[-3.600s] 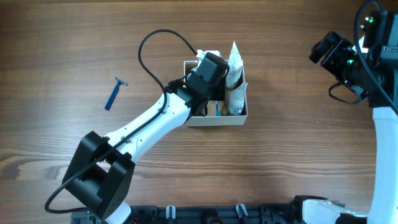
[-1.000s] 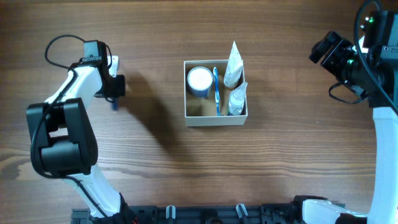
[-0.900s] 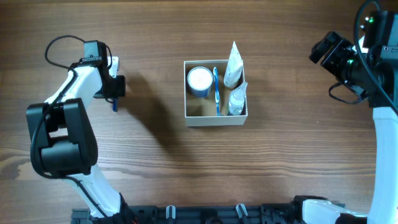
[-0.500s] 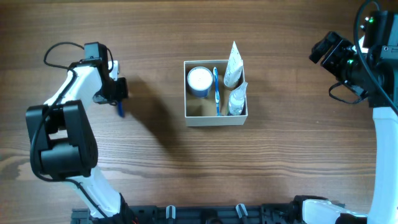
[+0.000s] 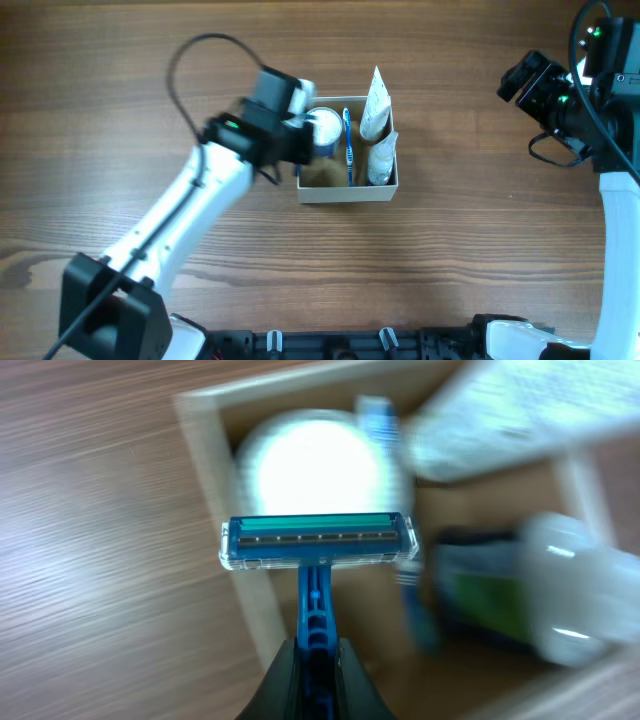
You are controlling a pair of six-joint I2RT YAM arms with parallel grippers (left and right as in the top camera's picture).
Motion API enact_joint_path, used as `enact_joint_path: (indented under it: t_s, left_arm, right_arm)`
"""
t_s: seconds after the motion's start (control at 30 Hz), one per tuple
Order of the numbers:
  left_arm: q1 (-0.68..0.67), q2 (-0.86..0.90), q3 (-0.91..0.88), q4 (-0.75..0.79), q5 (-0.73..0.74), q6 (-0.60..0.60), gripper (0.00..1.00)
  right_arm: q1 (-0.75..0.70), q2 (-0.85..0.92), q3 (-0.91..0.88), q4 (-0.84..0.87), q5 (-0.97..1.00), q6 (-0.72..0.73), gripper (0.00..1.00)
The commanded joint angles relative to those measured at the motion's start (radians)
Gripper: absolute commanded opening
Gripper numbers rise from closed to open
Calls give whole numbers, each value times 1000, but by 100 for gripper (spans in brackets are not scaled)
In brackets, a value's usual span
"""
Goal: Pack container
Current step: 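Carry the razor over the box and lower it beside the swab tub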
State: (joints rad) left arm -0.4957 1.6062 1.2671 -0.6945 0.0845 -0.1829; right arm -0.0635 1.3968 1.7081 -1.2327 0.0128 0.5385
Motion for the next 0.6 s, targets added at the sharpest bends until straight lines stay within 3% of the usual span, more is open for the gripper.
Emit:
enact_joint_path:
  t_s: [0.0, 0.33, 0.57]
  left_arm:
    - [-130, 13, -3, 26, -146, -100, 4]
    - [-192, 63, -3, 94, -262, -174, 4]
    - [-179, 63, -3, 143, -284, -126, 4]
  right_arm:
    - [-3, 8, -5, 2, 21, 14, 100]
    - [-3, 8, -5, 2, 21, 14, 100]
    - [-3, 8, -5, 2, 21, 14, 100]
